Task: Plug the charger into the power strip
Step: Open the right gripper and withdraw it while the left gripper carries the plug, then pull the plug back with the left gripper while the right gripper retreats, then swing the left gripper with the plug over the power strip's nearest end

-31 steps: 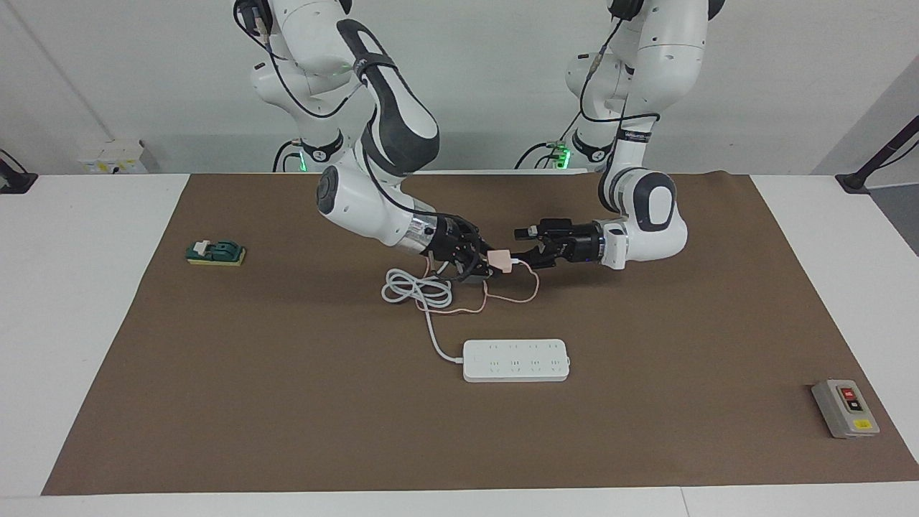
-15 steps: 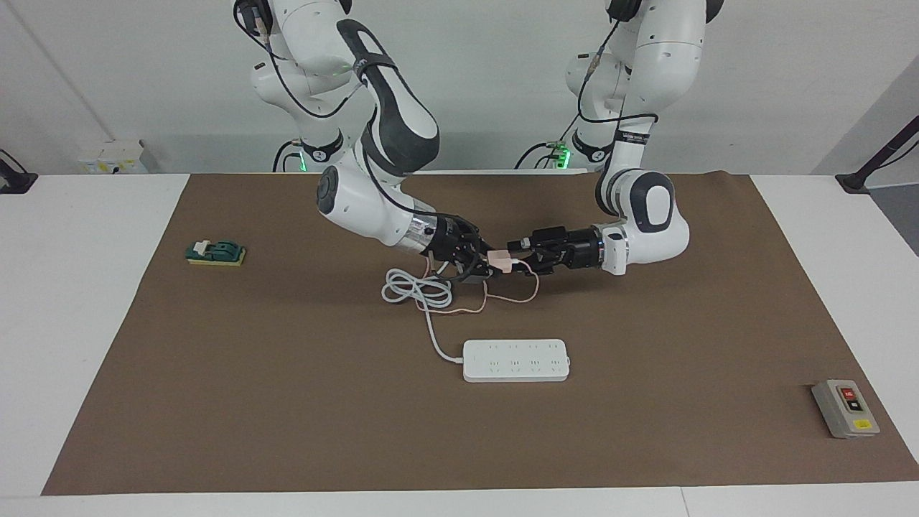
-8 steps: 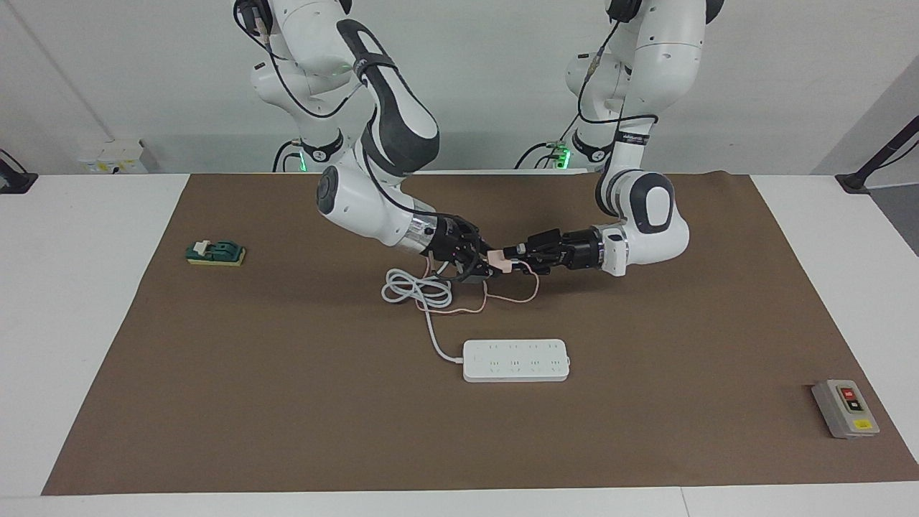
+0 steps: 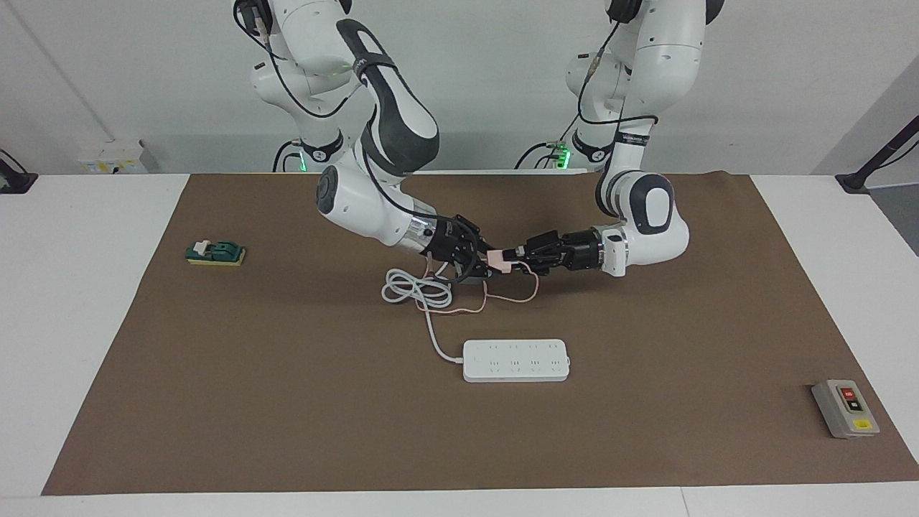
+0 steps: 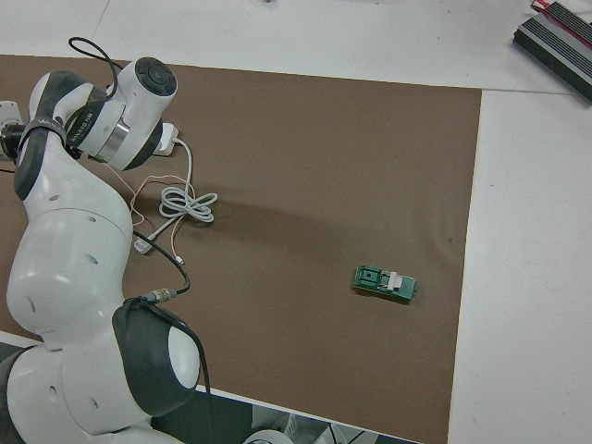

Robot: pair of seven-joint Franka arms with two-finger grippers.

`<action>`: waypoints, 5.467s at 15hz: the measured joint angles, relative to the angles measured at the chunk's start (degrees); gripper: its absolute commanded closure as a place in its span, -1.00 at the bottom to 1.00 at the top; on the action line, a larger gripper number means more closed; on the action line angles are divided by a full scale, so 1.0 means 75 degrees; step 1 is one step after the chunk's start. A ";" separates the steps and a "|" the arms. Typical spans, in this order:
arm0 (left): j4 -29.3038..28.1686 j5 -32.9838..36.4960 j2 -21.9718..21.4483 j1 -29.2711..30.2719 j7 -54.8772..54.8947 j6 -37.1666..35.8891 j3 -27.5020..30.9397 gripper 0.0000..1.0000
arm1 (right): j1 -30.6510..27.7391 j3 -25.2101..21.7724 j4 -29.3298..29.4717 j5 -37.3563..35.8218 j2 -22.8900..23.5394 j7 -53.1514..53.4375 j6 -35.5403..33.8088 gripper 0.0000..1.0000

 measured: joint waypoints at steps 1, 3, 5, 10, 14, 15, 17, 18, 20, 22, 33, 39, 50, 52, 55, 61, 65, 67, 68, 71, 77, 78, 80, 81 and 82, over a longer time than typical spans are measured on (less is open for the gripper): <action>0.0000 0.0000 0.0000 0.0000 -0.0006 0.0000 -0.0002 1.00 | 0.0018 0.0000 0.0000 0.0000 0.0004 0.0045 0.0085 -1.00; 0.0011 0.0153 0.0000 0.0000 0.0026 0.0025 0.0003 1.00 | 0.0048 0.0000 0.0000 0.0000 0.0008 0.0080 0.0125 -1.00; 0.0044 0.0473 0.0000 0.0003 0.0071 0.0136 0.0018 1.00 | 0.0056 0.0000 -0.0001 0.0000 0.0010 0.0089 0.0130 -1.00; 0.0480 0.0616 0.0070 0.0022 0.0107 0.0611 0.0071 1.00 | 0.0025 -0.0042 0.0023 0.0000 0.0008 0.0094 0.0132 -1.00; 0.0959 0.0684 0.0255 0.0032 -0.0137 0.1133 0.0087 1.00 | -0.0284 -0.0096 0.0041 0.0000 -0.0064 0.0095 0.0089 -1.00; 0.1085 0.0919 0.0286 0.0034 -0.0221 0.1321 0.0089 1.00 | -0.0407 -0.0104 0.0046 0.0000 -0.0115 0.0095 0.0036 -1.00; 0.1442 0.1805 0.0303 0.0052 -0.0723 0.1876 0.0104 1.00 | -0.0676 -0.0118 0.0053 0.0000 -0.0258 0.0095 -0.0243 -1.00; 0.1658 0.2376 0.0301 0.0090 -0.1048 0.2226 0.0112 1.00 | -0.0830 -0.0125 0.0055 -0.0003 -0.0340 0.0095 -0.0463 -1.00; 0.2095 0.3532 0.0288 0.0174 -0.1909 0.2606 0.0186 1.00 | -0.1152 -0.0143 0.0058 -0.0091 -0.0499 0.0095 -0.0921 -1.00; 0.2422 0.4542 0.0172 0.0308 -0.3047 0.2607 0.0303 1.00 | -0.1465 -0.0154 0.0068 -0.0353 -0.0651 0.0095 -0.1433 -1.00; 0.3773 0.9681 -0.0606 0.0883 -0.6119 0.0336 0.0354 1.00 | -0.2878 -0.0191 0.0969 -0.3053 -0.0949 -0.1556 -0.3910 -1.00; 0.3824 1.0328 -0.1197 0.0901 -0.6072 -0.0841 0.0350 1.00 | -0.3044 -0.0195 0.1023 -0.5020 -0.1324 -0.4777 -0.4117 -1.00; 0.3811 1.0779 -0.1309 0.0929 -0.5997 -0.0715 0.0369 1.00 | -0.3498 -0.0199 0.1018 -0.7298 -0.2552 -1.0242 -0.4795 -1.00; 0.3816 1.1207 -0.1309 0.0928 -0.6494 -0.0624 0.0351 1.00 | -0.3498 -0.0198 0.0948 -0.7399 -0.2855 -1.0509 -0.5017 -1.00; 0.3879 1.2097 -0.1334 0.0880 -0.6917 -0.0780 0.0232 1.00 | -0.3498 -0.0180 0.0795 -0.7615 -0.3100 -1.0714 -0.5042 -1.00; 0.3894 1.2315 -0.1366 0.0775 -0.9242 -0.0407 0.0169 1.00 | -0.3498 -0.0152 0.0707 -0.7836 -0.3112 -1.0998 -0.5117 -1.00; 0.3464 1.2541 -0.1361 0.0528 -1.3169 0.0551 0.0157 1.00 | -0.3498 -0.0145 0.0707 -0.7836 -0.3113 -1.0998 -0.5278 -1.00; 0.3309 1.2982 -0.1298 0.0165 -1.5081 0.0804 0.0126 1.00 | -0.3498 -0.0145 0.0707 -0.7837 -0.3113 -1.0999 -0.5287 -1.00; 0.3291 1.3186 -0.1220 -0.0016 -1.5976 0.0939 0.0117 1.00 | -0.3498 -0.0144 0.0707 -0.7837 -0.3113 -1.0999 -0.5287 -1.00; 0.3426 1.3860 -0.0732 -0.0515 -1.8536 0.1391 0.0095 1.00 | -0.3498 -0.0144 0.0707 -0.7837 -0.3113 -1.0999 -0.5287 -1.00; 0.5374 1.4119 0.1223 -0.0876 -2.0757 0.1321 0.0153 1.00 | -0.3499 -0.0144 0.0707 -0.7841 -0.3115 -1.0999 -0.5287 -1.00; 0.5987 1.4128 0.1709 -0.0917 -2.0922 0.1083 0.0211 1.00 | -0.3499 -0.0144 0.0707 -0.7841 -0.3115 -1.0999 -0.5287 -1.00; 0.7050 1.4130 0.2558 -0.0989 -2.1044 0.0734 0.0325 1.00 | -0.3499 -0.0145 0.0707 -0.7845 -0.3116 -1.0999 -0.5287 -1.00; 0.7332 1.4130 0.2810 -0.1031 -2.1059 0.0633 0.0332 1.00 | -0.3499 -0.0145 0.0707 -0.7846 -0.3116 -1.0999 -0.5287 -1.00; 0.7490 1.4130 0.2981 -0.1095 -2.1066 0.0572 0.0334 1.00 | -0.3500 -0.0146 0.0707 -0.7847 -0.3116 -1.0999 -0.5287 -1.00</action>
